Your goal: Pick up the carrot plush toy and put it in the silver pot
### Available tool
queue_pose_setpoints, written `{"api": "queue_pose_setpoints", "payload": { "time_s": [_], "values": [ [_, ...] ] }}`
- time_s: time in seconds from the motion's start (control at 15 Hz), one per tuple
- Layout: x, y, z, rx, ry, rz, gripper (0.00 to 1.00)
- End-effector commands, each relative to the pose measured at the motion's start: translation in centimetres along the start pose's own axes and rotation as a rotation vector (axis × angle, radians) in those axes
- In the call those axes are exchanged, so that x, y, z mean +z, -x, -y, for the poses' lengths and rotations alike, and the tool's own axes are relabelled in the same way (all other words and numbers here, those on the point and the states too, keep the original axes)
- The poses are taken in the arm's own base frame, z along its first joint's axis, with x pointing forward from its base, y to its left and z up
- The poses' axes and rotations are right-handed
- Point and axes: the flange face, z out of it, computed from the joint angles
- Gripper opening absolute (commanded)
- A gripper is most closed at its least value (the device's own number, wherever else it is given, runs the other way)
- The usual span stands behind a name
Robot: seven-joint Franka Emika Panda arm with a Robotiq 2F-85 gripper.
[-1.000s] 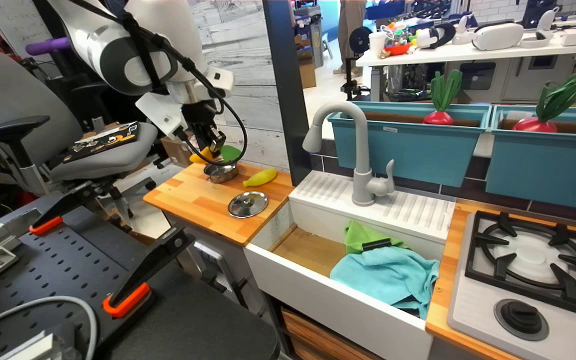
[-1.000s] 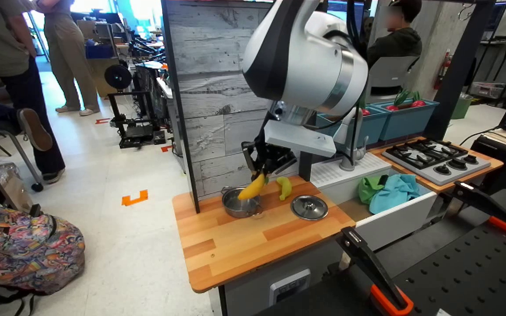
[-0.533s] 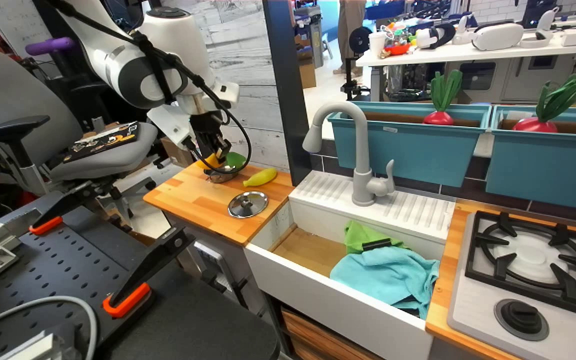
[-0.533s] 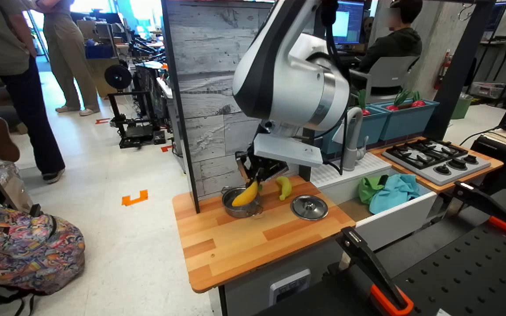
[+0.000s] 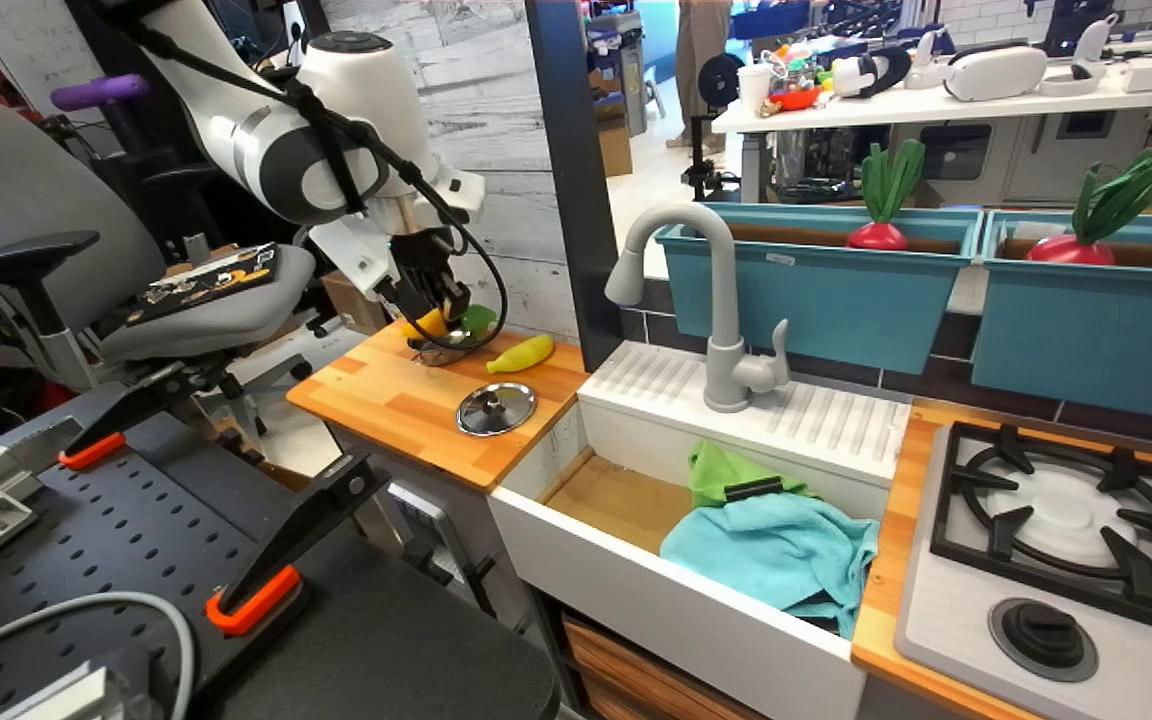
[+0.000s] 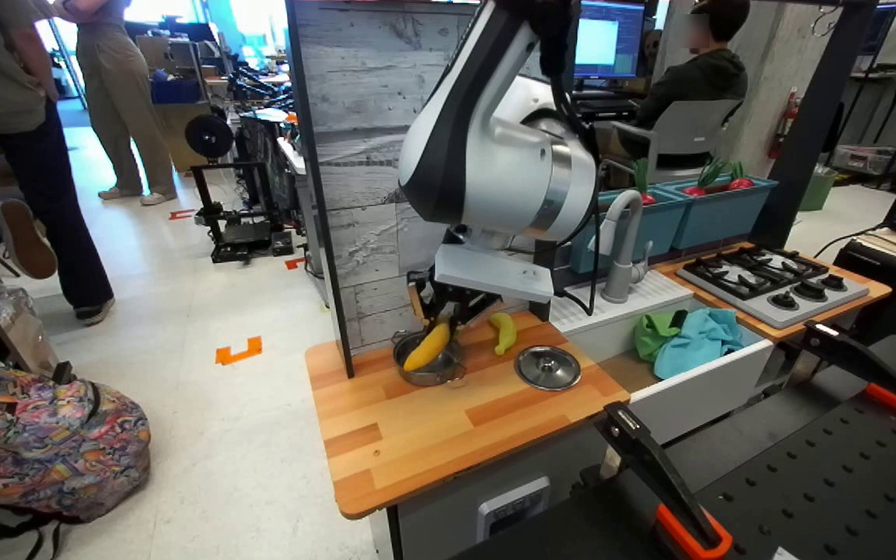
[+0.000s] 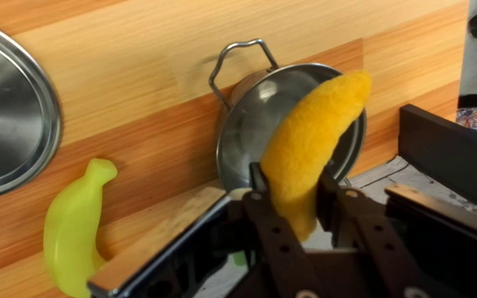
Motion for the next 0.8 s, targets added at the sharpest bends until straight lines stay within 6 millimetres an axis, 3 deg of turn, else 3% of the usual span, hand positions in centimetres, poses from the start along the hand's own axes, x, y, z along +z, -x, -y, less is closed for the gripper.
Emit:
{"api": "queue_pose_setpoints", "payload": {
  "time_s": [0.0,0.33,0.73],
  "values": [
    [0.7,-0.8,0.2,0.009,0.017,0.019,0.6],
    [0.3,-1.1,0.2,0.019,0.011,0.031,0.98],
    [-3.2,0.4,2.6,-0.04,-0.044,0.021,1.0]
  ]
}}
